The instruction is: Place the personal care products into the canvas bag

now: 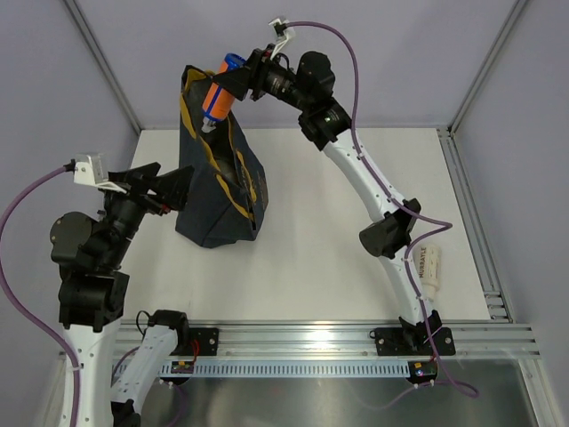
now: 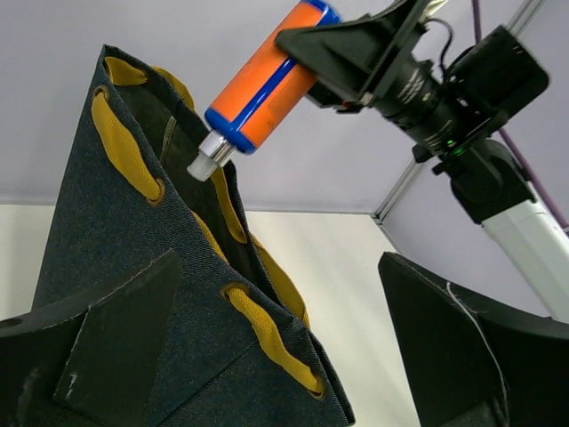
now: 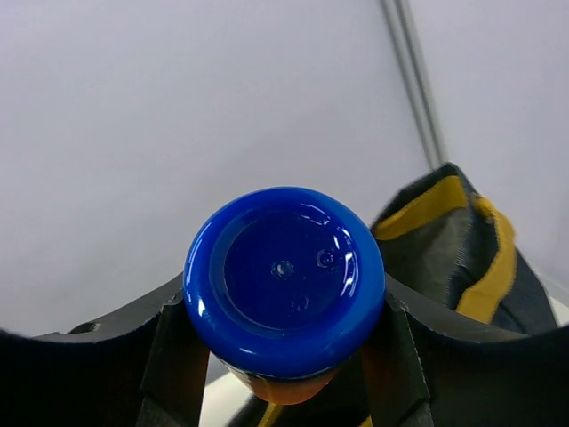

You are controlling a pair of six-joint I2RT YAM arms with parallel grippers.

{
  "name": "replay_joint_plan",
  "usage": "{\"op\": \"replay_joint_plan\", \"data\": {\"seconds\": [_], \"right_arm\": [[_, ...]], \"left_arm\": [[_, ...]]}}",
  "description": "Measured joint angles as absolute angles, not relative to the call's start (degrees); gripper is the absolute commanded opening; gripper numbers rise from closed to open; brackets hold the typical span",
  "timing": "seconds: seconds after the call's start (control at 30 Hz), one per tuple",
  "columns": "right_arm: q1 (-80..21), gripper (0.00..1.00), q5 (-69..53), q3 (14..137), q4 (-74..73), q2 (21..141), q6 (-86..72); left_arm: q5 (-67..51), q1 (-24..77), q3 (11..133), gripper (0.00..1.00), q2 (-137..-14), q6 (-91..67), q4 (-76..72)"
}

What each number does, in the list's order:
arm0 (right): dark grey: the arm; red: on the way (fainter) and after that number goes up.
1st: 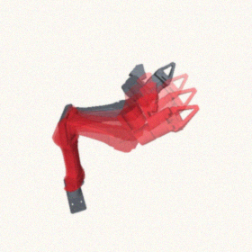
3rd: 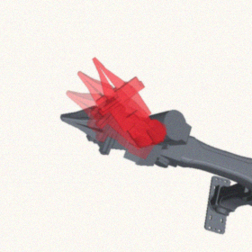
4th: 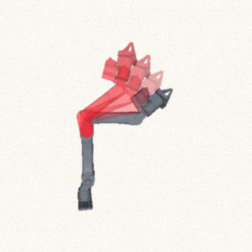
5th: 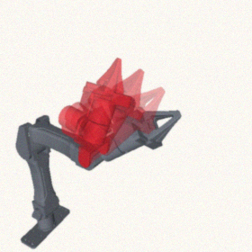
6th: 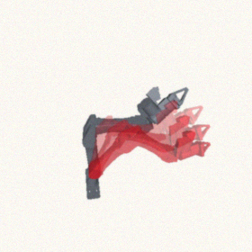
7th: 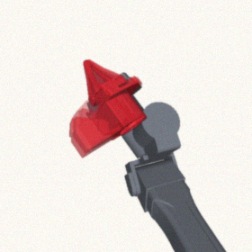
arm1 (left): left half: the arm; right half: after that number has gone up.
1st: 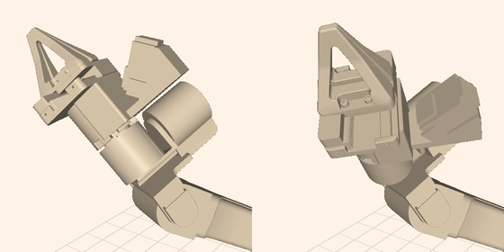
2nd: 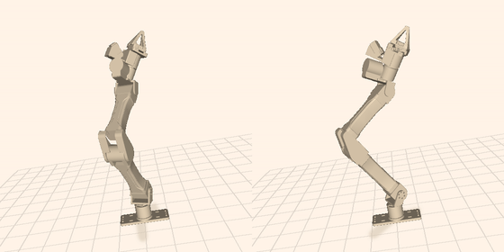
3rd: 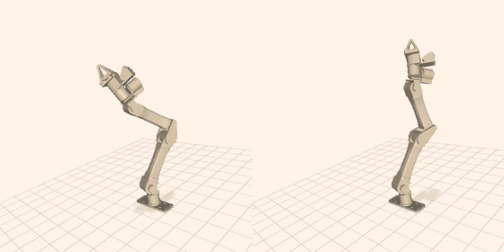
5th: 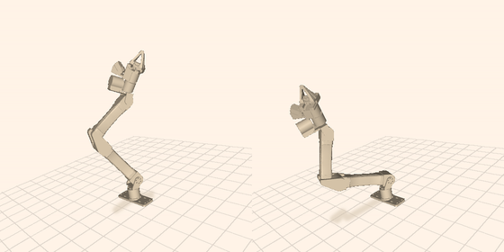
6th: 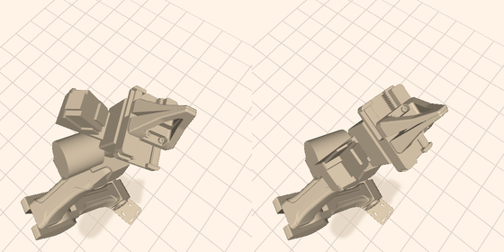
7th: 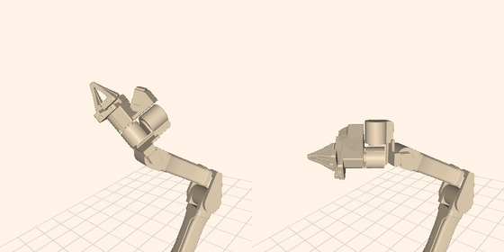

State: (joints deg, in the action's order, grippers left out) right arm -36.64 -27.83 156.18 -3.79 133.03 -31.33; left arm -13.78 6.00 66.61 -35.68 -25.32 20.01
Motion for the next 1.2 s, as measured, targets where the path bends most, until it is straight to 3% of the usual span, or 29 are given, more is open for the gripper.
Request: {"op": "replay_joint_plan", "data": {"seconds": [0.5, 0.63, 0.7, 0.73, 0.8, 0.83, 1.03, 1.2], "right_arm": [[-41.36, 0.02, -31.62, 139.55, -12.84, 133.36, 5.13], [-44.07, 0.20, -32.62, 140.86, -20.16, 133.36, 11.84], [-44.75, 0.45, -32.62, 141.93, -22.57, 133.36, 13.37], [-44.82, 0.72, -32.58, 142.17, -23.16, 133.36, 13.74], [-44.69, 0.95, -32.14, 142.19, -23.88, 133.25, 13.85], [-44.60, 0.99, -31.88, 142.19, -24.18, 133.12, 14.04], [-44.10, 1.00, -29.36, 147.96, -30.89, 131.17, 13.98], [-39.57, 0.99, -30.35, 144.64, -35.77, 121.01, 12.62]], "left_arm": [[-14.74, 6.00, 61.19, 0.99, -35.29, -25.52, 17.93], [-15.59, 6.00, 59.96, 0.99, -35.24, -25.17, 17.61], [-16.19, 6.00, 59.94, 0.99, -35.14, -24.82, 17.47], [-16.49, 6.00, 59.86, 0.99, -34.92, -24.56, 17.39], [-16.93, 6.00, 59.48, 0.99, -34.13, -24.18, 17.26], [-17.12, 6.00, 59.16, 0.99, -33.65, -24.05, 17.15], [-17.98, 6.00, 57.47, 0.99, -30.81, -23.83, 16.64], [-18.85, 6.00, 57.49, 0.99, -30.68, -23.53, 16.45]]}}
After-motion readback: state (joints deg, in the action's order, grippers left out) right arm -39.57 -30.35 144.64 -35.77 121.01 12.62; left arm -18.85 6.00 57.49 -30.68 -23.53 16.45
